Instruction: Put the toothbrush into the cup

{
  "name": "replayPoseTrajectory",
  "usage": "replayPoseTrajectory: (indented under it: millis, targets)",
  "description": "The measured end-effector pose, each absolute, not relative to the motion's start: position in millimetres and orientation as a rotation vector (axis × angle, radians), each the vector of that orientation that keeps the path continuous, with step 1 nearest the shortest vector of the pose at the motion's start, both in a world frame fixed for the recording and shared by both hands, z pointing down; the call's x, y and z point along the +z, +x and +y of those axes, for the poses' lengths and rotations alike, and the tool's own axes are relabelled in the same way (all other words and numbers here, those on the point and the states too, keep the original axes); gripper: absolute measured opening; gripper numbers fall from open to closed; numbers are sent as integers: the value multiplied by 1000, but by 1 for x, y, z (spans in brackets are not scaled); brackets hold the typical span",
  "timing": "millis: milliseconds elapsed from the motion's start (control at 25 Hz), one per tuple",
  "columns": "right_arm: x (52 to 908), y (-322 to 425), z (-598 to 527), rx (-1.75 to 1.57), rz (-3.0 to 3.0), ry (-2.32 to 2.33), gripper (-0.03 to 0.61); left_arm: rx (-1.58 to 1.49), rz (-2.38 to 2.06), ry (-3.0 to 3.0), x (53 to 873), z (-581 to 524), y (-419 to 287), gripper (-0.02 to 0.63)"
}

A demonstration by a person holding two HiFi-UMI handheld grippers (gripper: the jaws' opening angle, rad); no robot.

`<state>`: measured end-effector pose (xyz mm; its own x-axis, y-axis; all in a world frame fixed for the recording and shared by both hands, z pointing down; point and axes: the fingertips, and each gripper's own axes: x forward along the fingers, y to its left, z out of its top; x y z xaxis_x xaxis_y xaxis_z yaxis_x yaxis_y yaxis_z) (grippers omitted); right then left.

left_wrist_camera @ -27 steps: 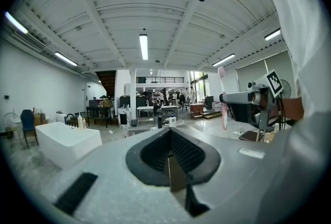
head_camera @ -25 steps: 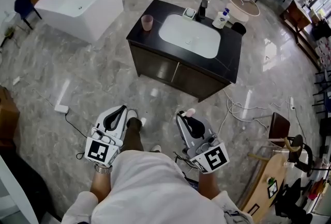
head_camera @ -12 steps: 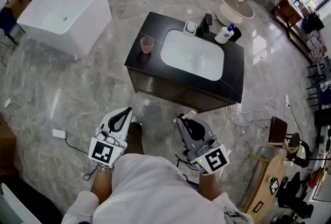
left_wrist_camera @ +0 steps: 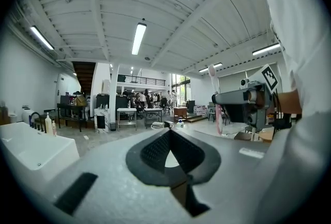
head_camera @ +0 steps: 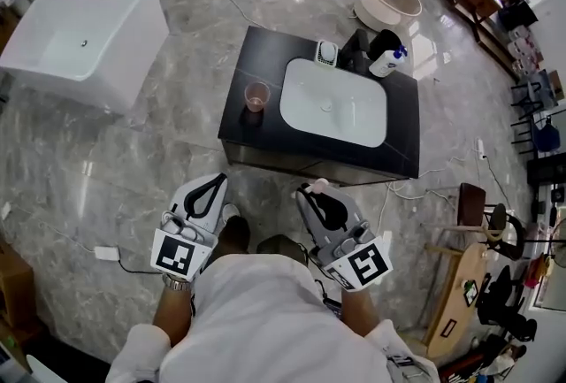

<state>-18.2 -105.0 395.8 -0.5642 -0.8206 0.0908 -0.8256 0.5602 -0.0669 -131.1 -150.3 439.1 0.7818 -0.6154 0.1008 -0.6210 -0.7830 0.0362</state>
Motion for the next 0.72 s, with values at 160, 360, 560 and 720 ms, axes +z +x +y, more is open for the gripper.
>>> replayPoseTrajectory:
  millis: [160,360,560,720]
  targets:
    - [398,-19,-127,152,-2699,1445,41,105,-992,2897,441,-172,-131,-2]
    - [405,-13,-154,146,-2686,1435,40,99,-1008,2881,448,-192,-128,-2]
    - [404,-6,-177,128,-2705,1410,40,123,-1034,2885,445,-210,-123,-2]
    - [402,4,-194,115,-2716,1387,40,132,-1071,2875,439,-224,-116,-2]
